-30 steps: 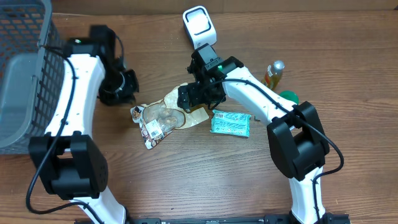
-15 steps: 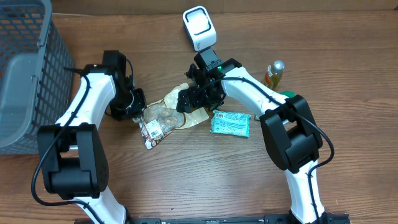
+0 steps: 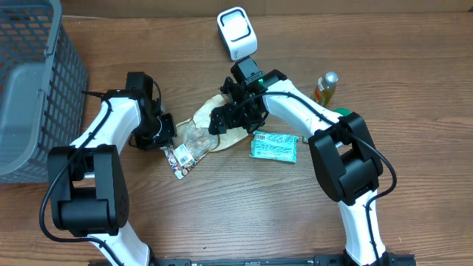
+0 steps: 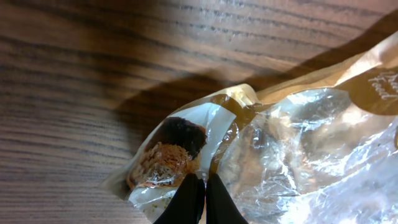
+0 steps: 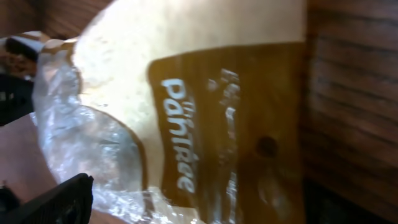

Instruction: Scan the item barcode

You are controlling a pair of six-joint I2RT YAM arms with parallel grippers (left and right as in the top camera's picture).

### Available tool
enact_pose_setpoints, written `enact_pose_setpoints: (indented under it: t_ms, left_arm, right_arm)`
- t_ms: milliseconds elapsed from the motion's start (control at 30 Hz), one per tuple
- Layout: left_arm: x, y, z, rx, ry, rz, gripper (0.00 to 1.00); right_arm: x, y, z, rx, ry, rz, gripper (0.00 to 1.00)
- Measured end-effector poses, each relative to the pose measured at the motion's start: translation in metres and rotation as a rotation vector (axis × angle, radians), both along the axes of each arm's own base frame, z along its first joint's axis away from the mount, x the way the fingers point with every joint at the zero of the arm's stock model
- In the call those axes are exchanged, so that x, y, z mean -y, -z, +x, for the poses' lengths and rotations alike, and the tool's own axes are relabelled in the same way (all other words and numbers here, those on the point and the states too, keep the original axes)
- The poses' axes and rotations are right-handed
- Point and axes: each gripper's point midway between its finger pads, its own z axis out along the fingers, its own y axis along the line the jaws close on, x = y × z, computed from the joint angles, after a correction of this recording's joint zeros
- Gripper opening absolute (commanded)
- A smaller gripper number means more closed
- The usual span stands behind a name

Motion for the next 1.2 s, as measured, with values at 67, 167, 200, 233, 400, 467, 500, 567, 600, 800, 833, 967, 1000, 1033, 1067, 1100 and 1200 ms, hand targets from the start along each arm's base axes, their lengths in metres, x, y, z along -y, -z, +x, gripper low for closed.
enact_pose_setpoints:
  t_ms: [67,167,200,233,400,467,500,567,600,800,833,967,1000,1033,1067,1100,1200]
  left_arm:
    - [0.0,0.0,0.002,0.007,0.0,0.0,0.04]
    - [0.0,0.0,0.003,0.013,0.0,0.0,0.05]
    - [0.0,0.0,0.003,0.013,0.0,0.0,0.04]
    - [0.0,0.0,0.003,0.013,0.0,0.0,0.04]
    - [0.0,0.0,0.003,0.013,0.0,0.0,0.04]
    - [0.0,0.0,0.003,0.013,0.0,0.0,0.04]
    - [0.0,0.0,0.003,0.014,0.0,0.0,0.04]
    - [0.0,0.0,0.004,0.015,0.0,0.0,0.04]
    - [0.0,0.0,0.004,0.015,0.0,0.0,0.04]
    - [0.0,0.0,0.004,0.015,0.0,0.0,0.04]
    - [0.0,0.0,0.004,0.015,0.0,0.0,0.04]
    - [0.0,0.0,0.004,0.018,0.0,0.0,0.04]
    - [0.0,0.0,0.004,0.019,0.0,0.001,0.04]
    - [0.0,0.0,0.005,0.02,0.0,0.001,0.04]
    - [-0.001,0.0,0.005,0.019,-0.001,0.004,0.04]
    - [-0.001,0.0,0.005,0.02,-0.001,0.005,0.04]
    - [-0.003,0.001,0.005,0.02,-0.001,0.014,0.04]
  right_arm:
    - [-0.004,-0.003,-0.001,-0.009,-0.006,0.027,0.98]
    - [-0.008,-0.003,-0.002,-0.025,0.002,0.048,0.98]
    - [-0.008,-0.003,-0.002,-0.03,0.007,0.051,0.98]
    - [-0.009,-0.001,-0.003,-0.039,0.014,0.051,0.98]
    - [-0.02,-0.002,-0.007,-0.091,0.01,0.122,0.93]
    - [-0.027,-0.002,-0.01,-0.124,0.0,0.169,0.88]
    - [-0.03,-0.002,-0.013,-0.142,-0.006,0.191,0.86]
    - [-0.036,-0.002,-0.019,-0.189,-0.016,0.241,0.85]
    - [-0.039,-0.003,-0.021,-0.208,-0.023,0.265,0.85]
    - [-0.049,-0.004,-0.025,-0.225,-0.047,0.319,0.82]
    - [-0.051,-0.004,-0.026,-0.224,-0.051,0.321,0.81]
    - [-0.062,-0.003,-0.032,-0.216,-0.082,0.332,0.74]
    - [-0.064,-0.002,-0.034,-0.216,-0.087,0.331,0.72]
    - [-0.067,-0.002,-0.037,-0.214,-0.094,0.33,0.68]
    - [-0.069,-0.001,-0.039,-0.215,-0.098,0.327,0.63]
    - [-0.071,-0.001,-0.041,-0.212,-0.105,0.326,0.59]
    - [-0.074,-0.001,-0.045,-0.212,-0.117,0.325,0.49]
